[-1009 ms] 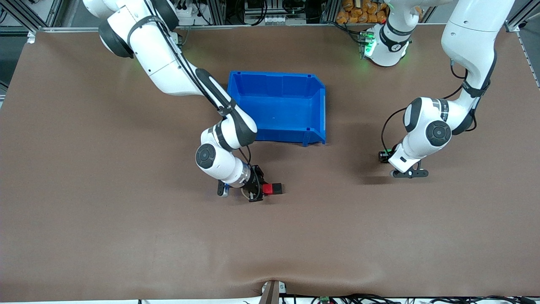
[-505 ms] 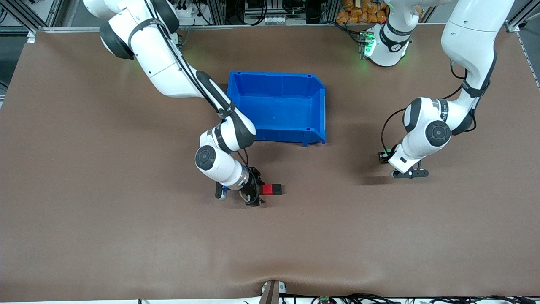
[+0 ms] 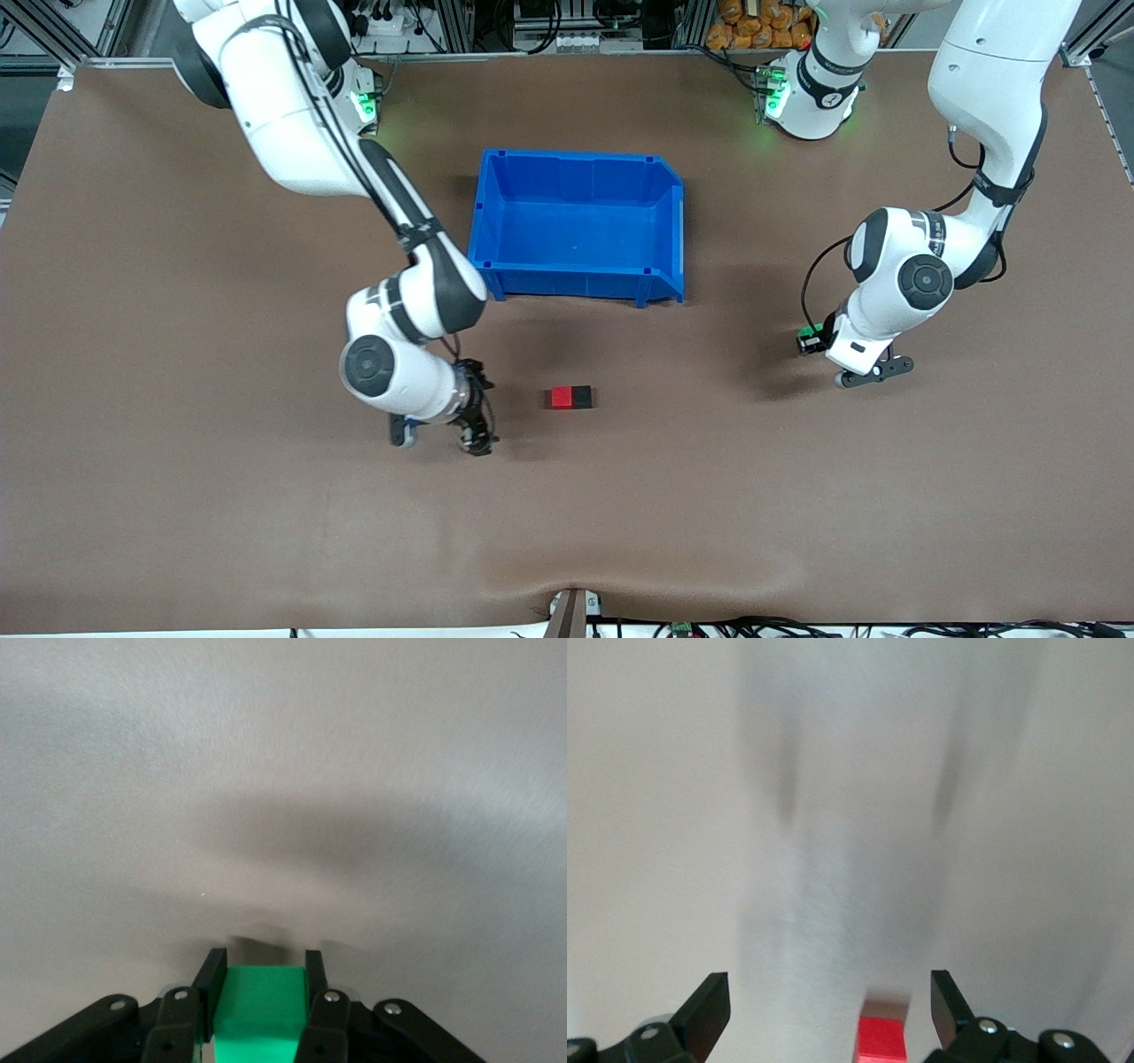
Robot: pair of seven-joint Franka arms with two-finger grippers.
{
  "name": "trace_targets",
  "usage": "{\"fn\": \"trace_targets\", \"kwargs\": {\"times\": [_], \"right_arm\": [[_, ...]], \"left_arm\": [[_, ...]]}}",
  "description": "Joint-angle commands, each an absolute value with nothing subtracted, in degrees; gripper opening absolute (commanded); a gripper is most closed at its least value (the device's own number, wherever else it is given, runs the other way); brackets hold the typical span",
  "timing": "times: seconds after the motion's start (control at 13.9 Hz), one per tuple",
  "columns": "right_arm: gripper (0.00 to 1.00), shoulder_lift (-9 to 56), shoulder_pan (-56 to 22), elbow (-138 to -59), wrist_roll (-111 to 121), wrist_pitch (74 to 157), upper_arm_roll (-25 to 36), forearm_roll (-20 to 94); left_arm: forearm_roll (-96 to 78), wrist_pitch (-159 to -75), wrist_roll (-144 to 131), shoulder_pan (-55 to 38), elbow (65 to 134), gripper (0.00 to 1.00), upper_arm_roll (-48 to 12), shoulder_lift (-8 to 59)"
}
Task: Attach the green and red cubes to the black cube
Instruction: 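Withdraw the right gripper while the left gripper carries the green cube over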
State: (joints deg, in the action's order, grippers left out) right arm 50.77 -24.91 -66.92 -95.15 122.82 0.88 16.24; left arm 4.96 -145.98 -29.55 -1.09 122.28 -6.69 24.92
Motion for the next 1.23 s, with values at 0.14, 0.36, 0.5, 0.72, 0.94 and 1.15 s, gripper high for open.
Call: {"fn": "trace_targets", "kwargs": {"times": [0.14,0.36,0.5,0.72,0.94,1.15], "right_arm": [[1.00,47.4,-18.8,-64.9,-73.1,114.4,1.3,11.6],[1.00,45.5,-12.9,-61.7,-65.0,107.2,1.2,11.2],[1.00,43.7,-8.7,-60.6,-53.4,103.6,1.2,11.2],[1.00,39.5,-5.3,-60.6,-41.0,96.6,2.2,8.8],[1.00,31.0,-5.4,-61.2,-30.6,88.9,2.0,1.0],[1.00,24.9,-1.7,-61.6,-17.5,78.5,2.0,1.0]], "left_arm": [[4.2,-140.6,-48.3,-1.9,114.9,0.00,-10.4,25.7],[-0.9,-138.0,-58.9,-2.4,107.7,0.00,-13.2,29.0],[-1.4,-137.5,-68.4,-4.8,103.7,0.00,-13.4,31.5],[-1.3,-137.5,-87.0,-10.6,95.4,0.00,-13.4,37.9],[-1.2,-137.5,-97.1,-14.5,89.9,0.00,-13.4,42.0],[-0.9,-137.5,-103.6,-18.2,86.8,0.00,-12.7,45.2]]}}
